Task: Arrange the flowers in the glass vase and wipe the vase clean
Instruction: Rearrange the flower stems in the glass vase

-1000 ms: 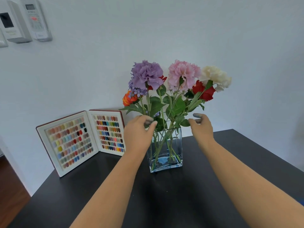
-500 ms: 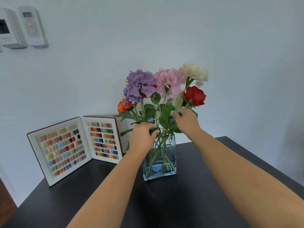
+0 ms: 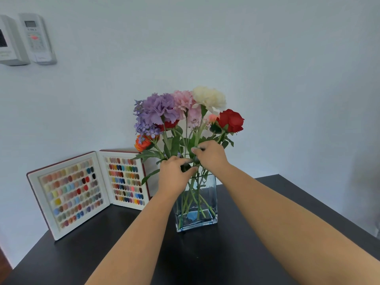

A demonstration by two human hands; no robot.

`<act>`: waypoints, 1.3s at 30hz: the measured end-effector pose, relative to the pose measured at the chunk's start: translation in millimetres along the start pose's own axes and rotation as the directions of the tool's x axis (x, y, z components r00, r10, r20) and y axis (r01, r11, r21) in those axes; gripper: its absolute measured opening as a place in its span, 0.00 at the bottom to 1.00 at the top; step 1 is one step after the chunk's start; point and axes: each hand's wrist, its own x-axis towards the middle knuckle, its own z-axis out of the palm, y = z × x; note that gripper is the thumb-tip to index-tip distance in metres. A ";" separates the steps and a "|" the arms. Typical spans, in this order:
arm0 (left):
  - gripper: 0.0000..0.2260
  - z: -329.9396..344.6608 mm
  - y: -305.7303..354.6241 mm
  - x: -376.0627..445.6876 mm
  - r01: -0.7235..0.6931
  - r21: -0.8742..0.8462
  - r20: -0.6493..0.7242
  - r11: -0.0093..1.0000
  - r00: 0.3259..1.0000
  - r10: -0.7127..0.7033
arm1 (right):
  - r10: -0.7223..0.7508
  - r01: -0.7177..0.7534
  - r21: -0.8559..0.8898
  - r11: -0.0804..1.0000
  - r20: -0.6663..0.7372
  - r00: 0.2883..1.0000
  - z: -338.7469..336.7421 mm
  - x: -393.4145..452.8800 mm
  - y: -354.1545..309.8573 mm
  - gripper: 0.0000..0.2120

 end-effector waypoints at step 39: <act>0.06 1.8 -12.4 6.4 0.035 0.042 -0.108 0.999 0.994 -0.031 | 0.168 -0.166 0.333 0.928 0.023 0.986 -4.5 8.4 56.3 0.16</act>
